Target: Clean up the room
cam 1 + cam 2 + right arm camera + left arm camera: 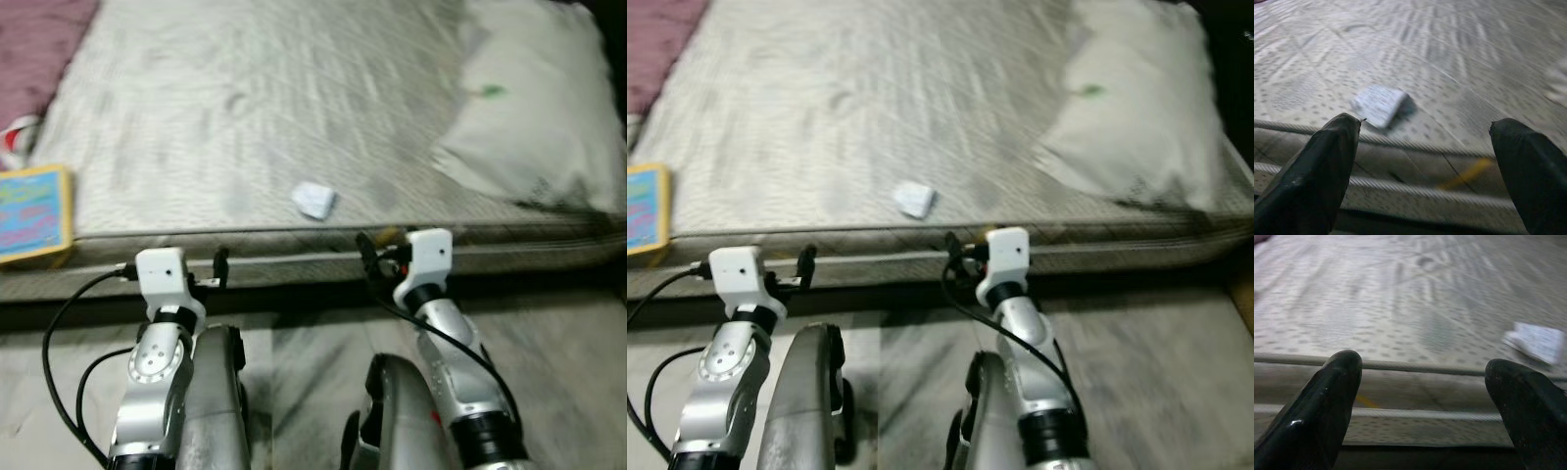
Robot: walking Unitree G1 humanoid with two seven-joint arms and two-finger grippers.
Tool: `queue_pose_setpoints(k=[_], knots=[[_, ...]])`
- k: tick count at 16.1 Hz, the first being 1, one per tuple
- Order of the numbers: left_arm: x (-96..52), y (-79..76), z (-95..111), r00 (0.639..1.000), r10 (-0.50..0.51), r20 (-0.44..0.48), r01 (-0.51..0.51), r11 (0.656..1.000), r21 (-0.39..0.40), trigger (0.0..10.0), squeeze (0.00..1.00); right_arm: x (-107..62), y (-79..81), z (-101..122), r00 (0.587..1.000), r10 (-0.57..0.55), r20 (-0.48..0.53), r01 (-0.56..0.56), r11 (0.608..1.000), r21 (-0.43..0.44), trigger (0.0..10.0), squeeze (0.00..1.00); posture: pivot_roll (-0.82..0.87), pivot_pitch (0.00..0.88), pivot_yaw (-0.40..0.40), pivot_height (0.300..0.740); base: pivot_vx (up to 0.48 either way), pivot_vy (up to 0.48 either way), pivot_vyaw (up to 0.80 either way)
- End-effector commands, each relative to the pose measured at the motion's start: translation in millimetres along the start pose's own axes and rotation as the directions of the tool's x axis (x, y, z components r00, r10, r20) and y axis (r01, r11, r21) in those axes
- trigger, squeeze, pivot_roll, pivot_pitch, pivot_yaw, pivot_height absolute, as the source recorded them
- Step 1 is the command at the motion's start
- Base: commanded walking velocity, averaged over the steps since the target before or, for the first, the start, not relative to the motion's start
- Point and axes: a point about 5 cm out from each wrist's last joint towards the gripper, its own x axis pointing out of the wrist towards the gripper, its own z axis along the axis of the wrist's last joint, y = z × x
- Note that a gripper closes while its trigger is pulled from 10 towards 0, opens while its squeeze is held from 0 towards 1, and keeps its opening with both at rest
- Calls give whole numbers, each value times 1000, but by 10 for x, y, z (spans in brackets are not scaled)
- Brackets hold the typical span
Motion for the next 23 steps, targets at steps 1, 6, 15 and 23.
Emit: queue_pose_setpoints(k=[1,6,15,23], knots=[[-25,41,-13,1000,8,-7,-8,1000,-1,10000,0,14,46,29,1000,23,14,-23,1000,2,10000,0,51,248,-60,578,307,0,569],[-15,40,-15,1000,6,-13,-6,1000,-8,10000,0,29,19,15,1000,5,2,-5,1000,14,10000,0,49,257,-58,578,254,0,392],[-12,36,-31,1000,7,-28,-8,1000,-14,10000,0,32,14,-6,1000,-2,-5,2,999,32,10000,0,53,261,-55,554,0,0,0],[-151,82,-8,999,32,-35,-32,999,2,10000,0,97,123,-82,999,42,-35,-41,999,26,10000,0,108,309,-64,524,0,0,0]])
